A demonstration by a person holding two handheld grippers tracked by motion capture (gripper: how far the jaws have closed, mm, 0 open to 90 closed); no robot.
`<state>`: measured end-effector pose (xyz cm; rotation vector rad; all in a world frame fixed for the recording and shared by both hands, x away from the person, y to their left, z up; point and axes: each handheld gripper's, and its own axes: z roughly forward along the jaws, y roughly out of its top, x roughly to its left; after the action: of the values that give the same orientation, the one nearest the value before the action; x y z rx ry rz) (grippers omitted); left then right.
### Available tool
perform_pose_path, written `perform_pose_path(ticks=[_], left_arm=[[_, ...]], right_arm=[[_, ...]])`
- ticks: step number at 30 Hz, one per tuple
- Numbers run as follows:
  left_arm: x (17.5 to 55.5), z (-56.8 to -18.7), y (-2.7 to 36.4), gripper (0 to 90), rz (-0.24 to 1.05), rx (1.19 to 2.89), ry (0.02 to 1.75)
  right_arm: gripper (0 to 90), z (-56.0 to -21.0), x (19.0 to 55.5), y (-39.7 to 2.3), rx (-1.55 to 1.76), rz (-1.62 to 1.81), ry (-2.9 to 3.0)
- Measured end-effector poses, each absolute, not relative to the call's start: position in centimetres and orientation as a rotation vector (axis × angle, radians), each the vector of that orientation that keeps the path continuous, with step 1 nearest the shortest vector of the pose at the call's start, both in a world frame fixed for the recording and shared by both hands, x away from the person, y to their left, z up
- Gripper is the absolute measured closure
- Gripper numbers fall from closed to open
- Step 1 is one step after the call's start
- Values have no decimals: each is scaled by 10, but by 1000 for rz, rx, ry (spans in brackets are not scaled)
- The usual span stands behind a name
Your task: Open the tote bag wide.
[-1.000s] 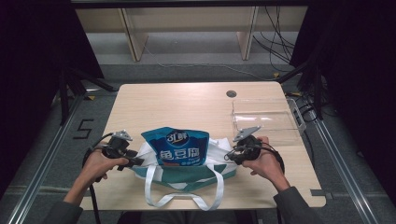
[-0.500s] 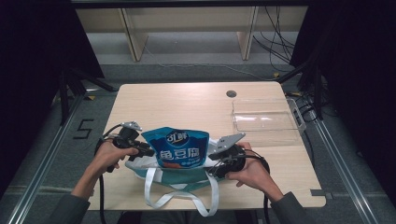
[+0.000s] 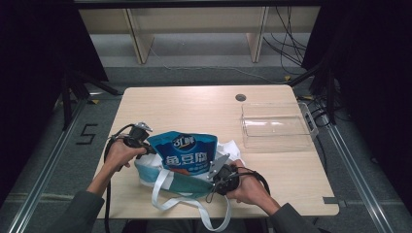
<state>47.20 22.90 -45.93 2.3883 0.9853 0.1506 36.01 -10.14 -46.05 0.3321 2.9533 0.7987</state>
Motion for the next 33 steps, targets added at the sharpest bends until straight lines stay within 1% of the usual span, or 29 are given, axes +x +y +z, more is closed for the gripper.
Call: perform_pose_path(ticks=[2, 5, 8, 10, 12, 13, 14, 16, 17, 20, 21, 22, 24, 26, 27, 29, 32, 33], left_arm=[[482, -464, 237, 868, 131, 2373, 1041], [491, -466, 245, 868, 141, 2345, 1089], [498, -472, 247, 865, 215, 2318, 1164], [502, -479, 246, 857, 192, 2337, 1162], [500, -480, 243, 844, 229, 2322, 1153], [499, -478, 242, 812, 244, 2307, 1163], [496, -475, 242, 772, 251, 2305, 1165], [489, -464, 243, 617, 261, 2304, 1146], [485, -458, 245, 582, 266, 2284, 1124], [468, -439, 249, 499, 219, 2204, 1083], [462, -433, 249, 502, 201, 2185, 1047], [454, -427, 249, 490, 208, 2179, 1020], [441, -418, 247, 477, 219, 2189, 976], [428, -412, 245, 455, 232, 2202, 936], [422, -409, 246, 454, 238, 2215, 921], [412, -404, 244, 453, 326, 2221, 920], [396, -394, 243, 447, 325, 2187, 884], [393, -391, 244, 442, 341, 2199, 871]], right_arm=[[816, -475, 362, -100, 336, 713, 3000], [818, -480, 366, -97, 333, 705, 3015], [820, -486, 368, -95, 337, 690, 3009], [820, -487, 368, -96, 348, 703, 3006], [817, -487, 368, -96, 347, 705, 2996], [808, -486, 367, -96, 373, 715, 3009], [789, -486, 368, -97, 389, 730, 3014], [707, -484, 368, -99, 441, 786, 3011], [681, -480, 368, -101, 451, 829, 3004], [600, -458, 367, -112, 522, 990, 2936], [584, -453, 368, -114, 507, 1028, 2921], [564, -445, 366, -118, 580, 1063, 2901], [553, -431, 368, -128, 595, 1151, 2831], [540, -421, 371, -136, 613, 1163, 2763], [537, -418, 372, -139, 624, 1164, 2734], [521, -413, 376, -148, 651, 1158, 2693], [520, -410, 383, -157, 707, 1149, 2608], [520, -409, 385, -160, 715, 1126, 2613]])
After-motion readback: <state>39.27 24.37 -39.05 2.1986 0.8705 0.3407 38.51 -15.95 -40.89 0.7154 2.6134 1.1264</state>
